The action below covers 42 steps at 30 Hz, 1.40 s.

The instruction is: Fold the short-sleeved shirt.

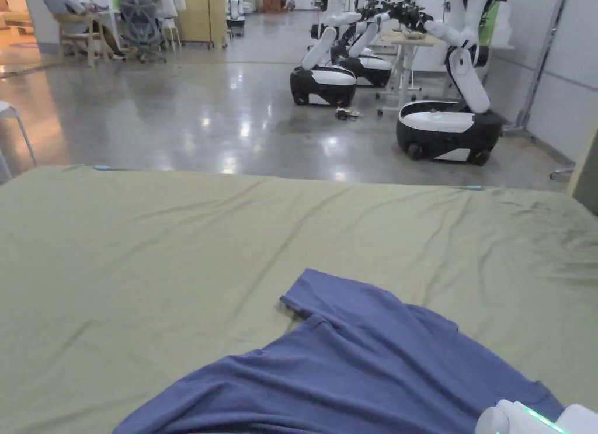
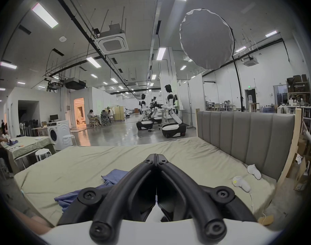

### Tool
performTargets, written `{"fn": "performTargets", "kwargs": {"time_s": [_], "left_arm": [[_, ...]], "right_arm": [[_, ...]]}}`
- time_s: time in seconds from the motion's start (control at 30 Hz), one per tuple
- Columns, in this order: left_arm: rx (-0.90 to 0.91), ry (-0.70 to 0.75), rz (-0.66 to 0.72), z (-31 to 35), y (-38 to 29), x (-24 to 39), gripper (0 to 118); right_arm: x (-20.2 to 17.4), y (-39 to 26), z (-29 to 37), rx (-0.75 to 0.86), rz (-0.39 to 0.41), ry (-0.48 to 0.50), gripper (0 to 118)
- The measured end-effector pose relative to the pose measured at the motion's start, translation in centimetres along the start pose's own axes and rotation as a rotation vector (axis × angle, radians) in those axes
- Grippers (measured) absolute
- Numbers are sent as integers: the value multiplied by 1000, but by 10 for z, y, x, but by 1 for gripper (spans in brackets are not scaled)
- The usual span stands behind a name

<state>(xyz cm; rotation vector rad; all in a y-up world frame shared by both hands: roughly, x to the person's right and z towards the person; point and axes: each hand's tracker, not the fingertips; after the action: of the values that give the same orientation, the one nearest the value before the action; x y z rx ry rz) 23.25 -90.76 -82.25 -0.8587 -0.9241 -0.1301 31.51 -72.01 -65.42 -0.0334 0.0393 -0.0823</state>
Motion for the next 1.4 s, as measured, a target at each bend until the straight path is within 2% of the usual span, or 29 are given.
{"fn": "performTargets", "kwargs": {"time_s": [0.07,0.1,0.13,0.17,0.2,0.23,0.4,0.53,0.6,0.63,0.7,0.73,0.77,0.8,0.83,0.9,0.97,1.07,1.1,1.23,1.27,1.3,1.33,1.37,1.4], "left_arm": [[49,66,-37,12,-2,1,11],[90,83,-54,23,0,-3,25],[129,68,-37,36,3,-9,68],[154,42,-7,53,7,-14,102],[182,19,-20,76,6,-18,118],[262,-9,-47,109,7,-21,110],[596,133,-76,308,-20,-32,114],[880,543,-199,449,-97,-28,115],[1002,746,-174,490,-143,-27,115],[1002,826,-203,510,-162,-28,114],[890,957,-147,536,-194,-29,112],[863,1023,-102,541,-207,-30,92],[828,1060,-27,543,-220,-32,40],[833,1098,35,543,-231,-36,0],[862,1132,70,544,-242,-43,0],[827,963,163,541,-258,-57,0],[789,1039,200,526,-261,-68,0],[724,904,255,509,-258,-78,0],[671,926,270,498,-256,-87,0],[477,789,345,459,-254,-156,0],[469,789,361,450,-254,-171,9],[450,755,386,439,-252,-187,30],[399,698,412,427,-251,-202,73],[348,691,415,414,-250,-214,106],[292,682,419,397,-251,-231,117]], "right_arm": [[5,-1,4,7,-17,1,1],[6,0,6,17,-18,-4,1],[6,1,6,22,-18,-11,1],[7,1,7,28,-21,-11,1],[7,2,7,34,-32,-9,1],[6,3,7,37,-42,-3,1],[-9,8,8,53,-50,26,1],[-31,8,9,60,-24,62,1],[-44,4,9,52,23,68,1],[-51,2,9,50,56,54,1],[-64,-6,12,52,88,47,1],[-69,-9,14,49,96,53,1],[-74,-12,17,51,99,56,1],[-77,-15,19,51,99,60,1],[-81,-16,21,50,98,65,1],[-86,-18,24,45,79,75,1],[-89,-18,24,35,65,89,1],[-94,-15,24,30,78,96,1],[-94,-13,25,30,82,99,1],[-92,-10,27,38,72,109,1],[-92,-10,27,39,74,108,1],[-92,-11,26,39,77,107,1],[-92,-11,25,37,75,106,1],[-91,-12,23,32,72,108,1],[-90,-12,21,25,67,111,1]]}}
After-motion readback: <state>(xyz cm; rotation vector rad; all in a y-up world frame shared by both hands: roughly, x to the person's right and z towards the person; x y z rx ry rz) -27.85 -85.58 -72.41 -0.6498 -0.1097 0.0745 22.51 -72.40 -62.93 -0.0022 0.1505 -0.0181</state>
